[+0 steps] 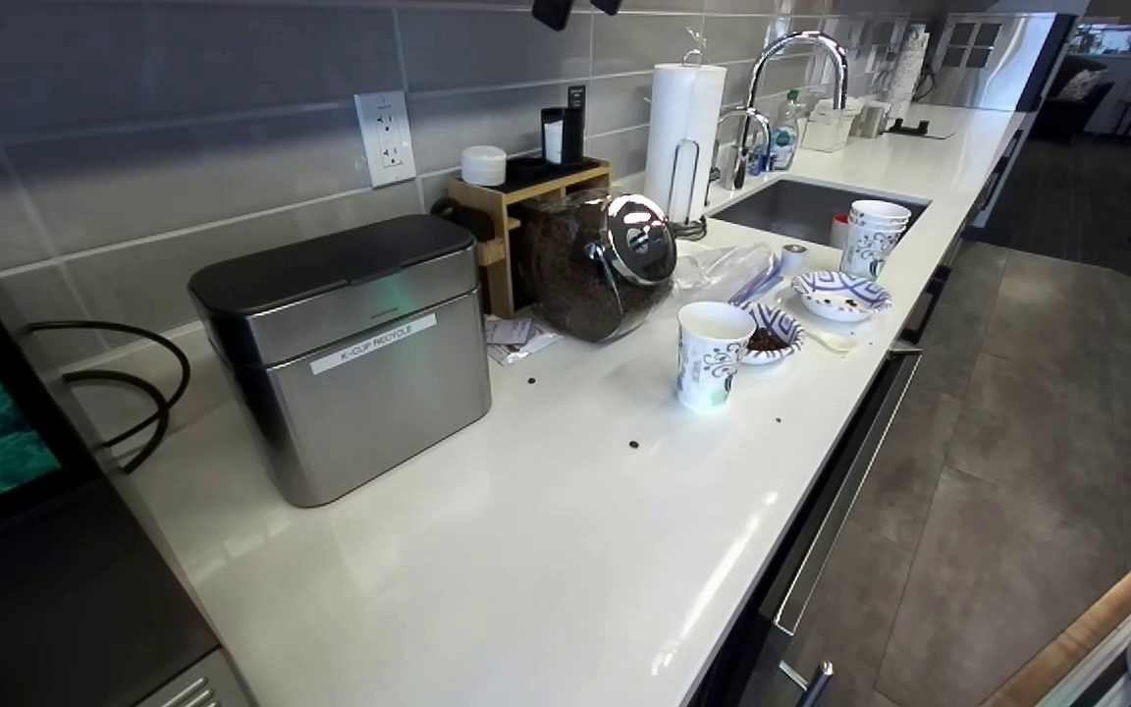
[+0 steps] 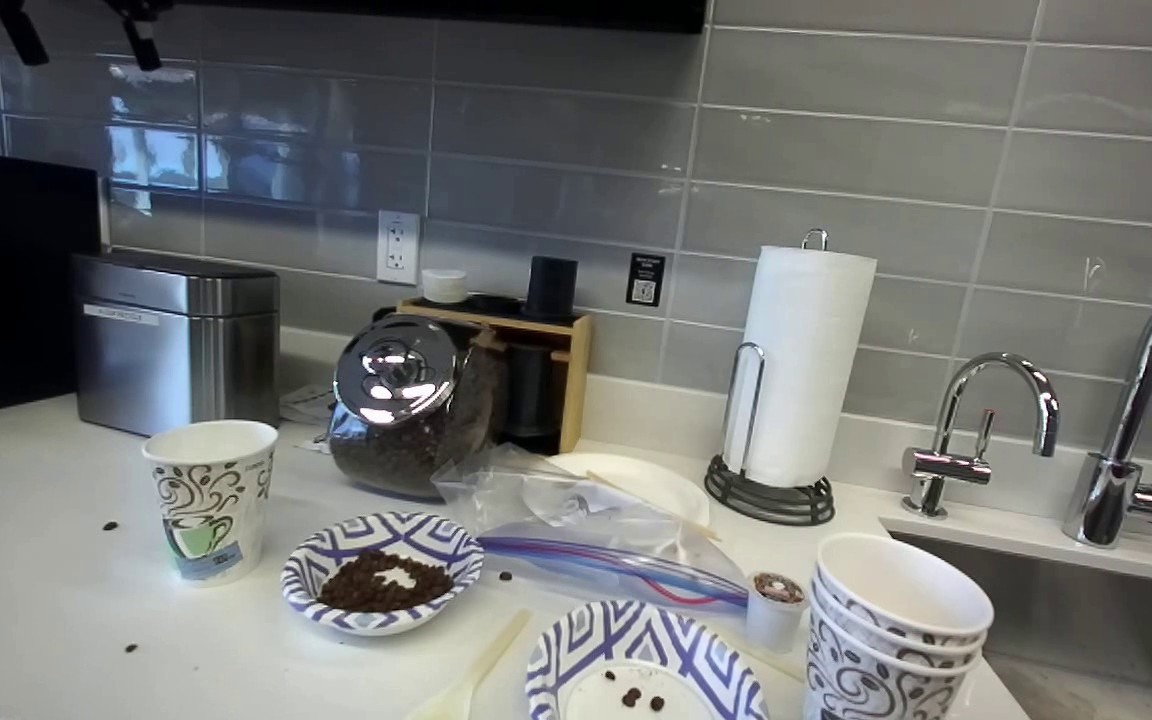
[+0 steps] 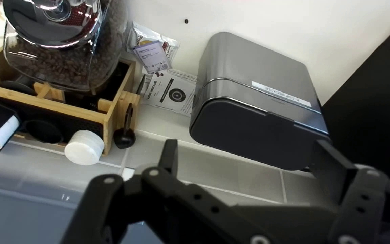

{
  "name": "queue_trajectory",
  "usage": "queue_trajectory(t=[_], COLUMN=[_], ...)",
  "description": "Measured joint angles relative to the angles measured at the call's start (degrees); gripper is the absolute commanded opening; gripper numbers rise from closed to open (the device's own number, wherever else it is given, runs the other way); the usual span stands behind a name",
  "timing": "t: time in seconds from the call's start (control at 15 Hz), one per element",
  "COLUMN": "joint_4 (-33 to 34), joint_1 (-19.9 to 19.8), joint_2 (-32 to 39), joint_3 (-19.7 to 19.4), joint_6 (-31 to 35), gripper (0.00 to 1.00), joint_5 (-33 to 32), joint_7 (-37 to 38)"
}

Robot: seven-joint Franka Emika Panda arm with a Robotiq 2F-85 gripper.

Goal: Close the bin

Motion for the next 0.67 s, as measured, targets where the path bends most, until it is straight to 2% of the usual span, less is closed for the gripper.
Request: queue_trajectory(t=[0.27, 0.67], joint_4=[-2.93, -4.57], joint_1=[0.01, -0.01], joint_2=[-1.06, -2.01], joint_3=[-0.02, -0.04], joint_6=[4.22, 5.38], gripper=[1.0, 1.0], joint_5=[0.13, 0.04], joint_7=[3.13, 4.63])
